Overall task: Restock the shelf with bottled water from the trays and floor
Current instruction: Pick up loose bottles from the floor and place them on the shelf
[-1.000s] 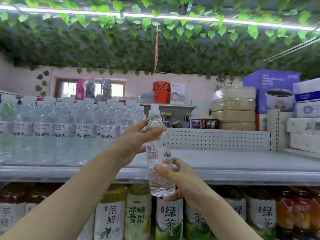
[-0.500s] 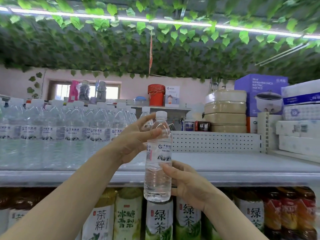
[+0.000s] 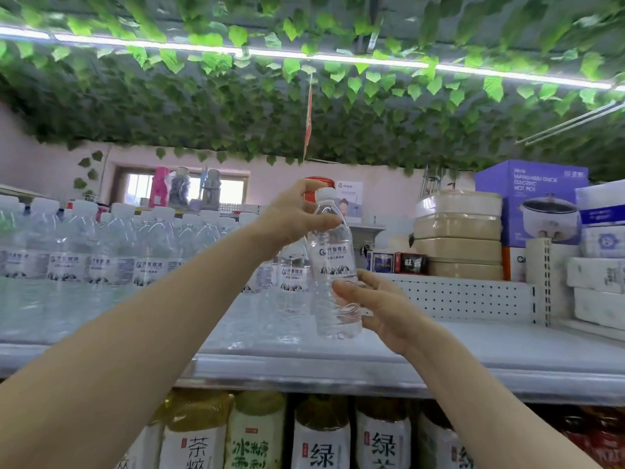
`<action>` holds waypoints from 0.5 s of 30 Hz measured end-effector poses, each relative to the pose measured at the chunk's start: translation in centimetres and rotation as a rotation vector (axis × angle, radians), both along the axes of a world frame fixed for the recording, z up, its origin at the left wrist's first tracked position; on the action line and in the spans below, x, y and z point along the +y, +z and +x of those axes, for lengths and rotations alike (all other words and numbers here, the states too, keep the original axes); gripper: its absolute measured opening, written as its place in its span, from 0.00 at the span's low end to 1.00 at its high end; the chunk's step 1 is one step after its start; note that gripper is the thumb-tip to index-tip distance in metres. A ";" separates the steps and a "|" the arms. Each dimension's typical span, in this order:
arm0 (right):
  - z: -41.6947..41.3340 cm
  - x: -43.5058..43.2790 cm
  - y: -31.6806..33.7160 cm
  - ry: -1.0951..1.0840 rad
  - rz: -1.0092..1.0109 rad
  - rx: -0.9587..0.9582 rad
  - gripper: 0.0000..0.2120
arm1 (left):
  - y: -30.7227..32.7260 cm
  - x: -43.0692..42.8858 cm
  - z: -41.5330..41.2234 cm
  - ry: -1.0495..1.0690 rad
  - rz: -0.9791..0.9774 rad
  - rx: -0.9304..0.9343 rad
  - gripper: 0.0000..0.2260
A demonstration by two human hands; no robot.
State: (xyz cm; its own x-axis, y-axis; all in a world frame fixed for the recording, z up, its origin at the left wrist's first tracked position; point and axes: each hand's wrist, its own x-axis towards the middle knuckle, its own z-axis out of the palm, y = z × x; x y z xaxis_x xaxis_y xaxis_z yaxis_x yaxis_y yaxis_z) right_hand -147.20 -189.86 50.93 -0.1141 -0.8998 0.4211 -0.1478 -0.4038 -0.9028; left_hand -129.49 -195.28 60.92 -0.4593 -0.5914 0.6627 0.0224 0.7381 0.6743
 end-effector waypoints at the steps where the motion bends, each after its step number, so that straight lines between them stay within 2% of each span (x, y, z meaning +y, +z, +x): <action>1: -0.3 -0.6 0.2 -0.015 -0.001 -0.004 0.32 | 0.3 -0.4 -0.2 0.049 -0.055 -0.019 0.27; 4: -1.0 -2.3 0.1 -0.040 0.014 -0.031 0.30 | 0.8 -1.5 -0.1 0.231 -0.230 -0.082 0.33; 7: -1.7 -3.7 -0.6 -0.059 0.041 -0.066 0.24 | 1.1 -3.0 0.1 0.400 -0.343 -0.215 0.37; 11: -2.4 -5.3 -1.2 -0.078 0.083 -0.058 0.23 | 1.3 -4.5 0.0 0.517 -0.304 -0.407 0.42; 15: -2.9 -6.6 -1.4 -0.073 0.125 -0.051 0.24 | 1.3 -5.6 -0.5 0.499 -0.215 -0.507 0.43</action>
State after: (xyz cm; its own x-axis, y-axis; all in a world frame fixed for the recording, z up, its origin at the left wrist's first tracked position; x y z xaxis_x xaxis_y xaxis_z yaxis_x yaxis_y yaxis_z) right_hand -150.11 -196.48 49.50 -0.1997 -0.9334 0.2980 -0.1249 -0.2774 -0.9526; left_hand -129.94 -200.88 62.19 -0.4501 -0.6912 0.5654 -0.6261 0.6957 0.3521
